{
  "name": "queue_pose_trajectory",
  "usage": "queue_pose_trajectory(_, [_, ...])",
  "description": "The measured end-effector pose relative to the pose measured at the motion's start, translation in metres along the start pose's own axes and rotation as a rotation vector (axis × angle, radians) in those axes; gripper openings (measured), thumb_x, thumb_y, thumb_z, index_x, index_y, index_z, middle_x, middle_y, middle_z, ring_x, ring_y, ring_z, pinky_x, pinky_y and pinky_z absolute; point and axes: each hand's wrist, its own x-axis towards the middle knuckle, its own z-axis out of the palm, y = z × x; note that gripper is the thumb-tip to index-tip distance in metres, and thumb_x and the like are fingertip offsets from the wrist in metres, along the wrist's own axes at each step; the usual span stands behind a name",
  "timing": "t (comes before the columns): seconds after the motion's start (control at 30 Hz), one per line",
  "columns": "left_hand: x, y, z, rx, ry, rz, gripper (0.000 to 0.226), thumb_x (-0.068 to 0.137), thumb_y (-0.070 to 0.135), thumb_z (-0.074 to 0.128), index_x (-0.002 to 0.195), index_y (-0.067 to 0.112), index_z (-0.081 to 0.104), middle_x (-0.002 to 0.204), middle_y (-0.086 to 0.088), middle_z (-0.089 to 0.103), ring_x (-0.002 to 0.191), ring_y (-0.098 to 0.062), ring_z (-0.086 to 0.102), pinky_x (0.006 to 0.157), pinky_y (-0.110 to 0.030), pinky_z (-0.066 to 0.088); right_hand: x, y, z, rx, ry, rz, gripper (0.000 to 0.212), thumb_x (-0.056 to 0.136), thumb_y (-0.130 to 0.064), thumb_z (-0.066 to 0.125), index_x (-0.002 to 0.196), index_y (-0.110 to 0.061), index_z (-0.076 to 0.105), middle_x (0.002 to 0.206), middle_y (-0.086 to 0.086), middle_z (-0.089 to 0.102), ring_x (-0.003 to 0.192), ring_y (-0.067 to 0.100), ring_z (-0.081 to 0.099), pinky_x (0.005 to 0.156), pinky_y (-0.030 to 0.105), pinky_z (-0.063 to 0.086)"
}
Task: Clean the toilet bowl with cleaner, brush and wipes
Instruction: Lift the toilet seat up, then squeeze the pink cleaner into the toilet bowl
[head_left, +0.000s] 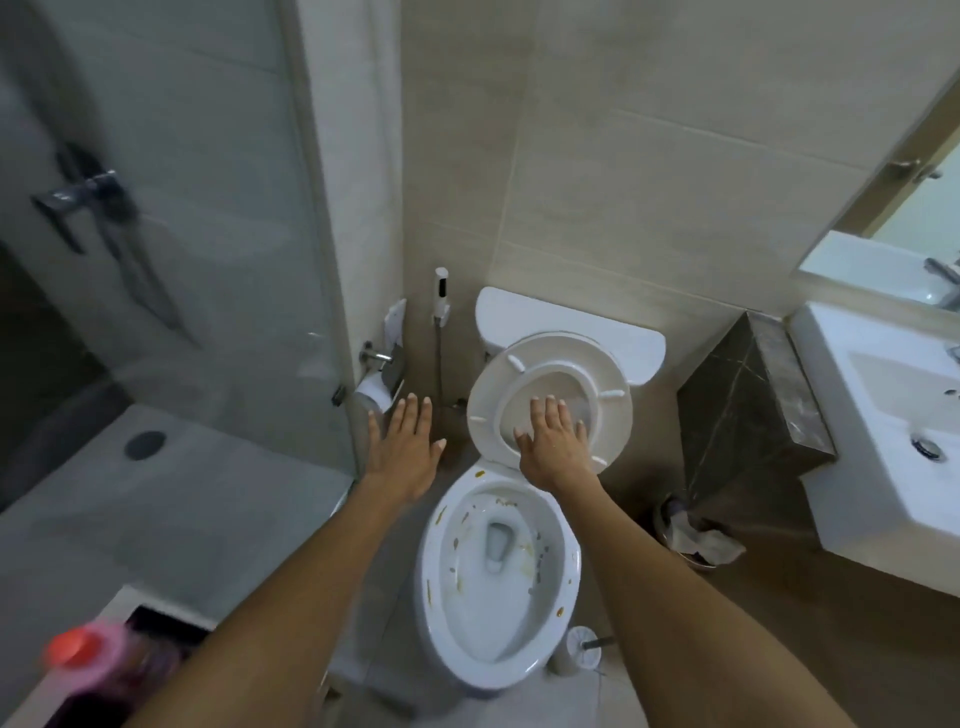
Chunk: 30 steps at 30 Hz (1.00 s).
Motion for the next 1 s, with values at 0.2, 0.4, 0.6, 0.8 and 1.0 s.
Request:
queue_pose_trajectory(0.2, [-0.078,-0.048,0.017,-0.032,0.006,-0.224,0.063,0.102,0.041,0.019,0.151,0.009,-0.003,0.160,-0.008,-0.006,0.147,-0.019,-0.005,0.113,-0.057,0.001,-0.025,-0.060,0.025,-0.044,-0.106,-0.216,0.060,0.103,-0.041,0.019,0.154,-0.014,0.001,0.161,0.008,-0.004,0.148,0.024,-0.006,0.119,0.046,0.003])
queue_pose_trajectory(0.4, [-0.156,-0.072,0.060,-0.108,-0.002,-0.503,0.061,0.103,0.038,0.020,0.151,0.011,-0.004,0.159,-0.006,-0.008,0.146,-0.018,-0.006,0.114,-0.055,-0.002,-0.052,-0.105,0.060,-0.125,-0.178,-0.484,0.059,0.103,-0.039,0.020,0.154,-0.014,0.003,0.161,0.007,-0.001,0.148,0.021,-0.004,0.119,0.045,0.003])
queue_pose_trajectory(0.6, [-0.230,-0.086,0.094,-0.080,0.041,-0.728,0.062,0.102,0.039,0.024,0.152,0.010,0.002,0.160,-0.008,0.001,0.147,-0.020,0.001,0.114,-0.054,0.002,-0.089,-0.137,0.102,-0.218,-0.246,-0.706,0.059,0.103,-0.038,0.021,0.154,-0.013,0.005,0.161,0.007,0.002,0.148,0.022,-0.002,0.119,0.045,0.005])
queue_pose_trajectory(0.8, [-0.289,-0.105,0.130,-0.163,0.016,-0.856,0.063,0.102,0.041,0.022,0.152,0.009,0.000,0.160,-0.008,-0.002,0.147,-0.021,-0.001,0.112,-0.058,0.001,-0.125,-0.163,0.139,-0.309,-0.329,-0.814,0.059,0.104,-0.036,0.020,0.154,-0.013,0.000,0.161,0.008,-0.001,0.148,0.022,-0.004,0.118,0.044,0.003])
queue_pose_trajectory(1.0, [-0.315,-0.146,0.153,-0.196,-0.038,-0.905,0.062,0.102,0.042,0.020,0.152,0.010,0.000,0.160,-0.007,-0.004,0.147,-0.020,-0.003,0.113,-0.056,0.001,-0.137,-0.196,0.171,-0.332,-0.358,-0.846,0.059,0.104,-0.036,0.020,0.153,-0.013,-0.001,0.161,0.008,-0.002,0.148,0.023,-0.005,0.119,0.044,0.002])
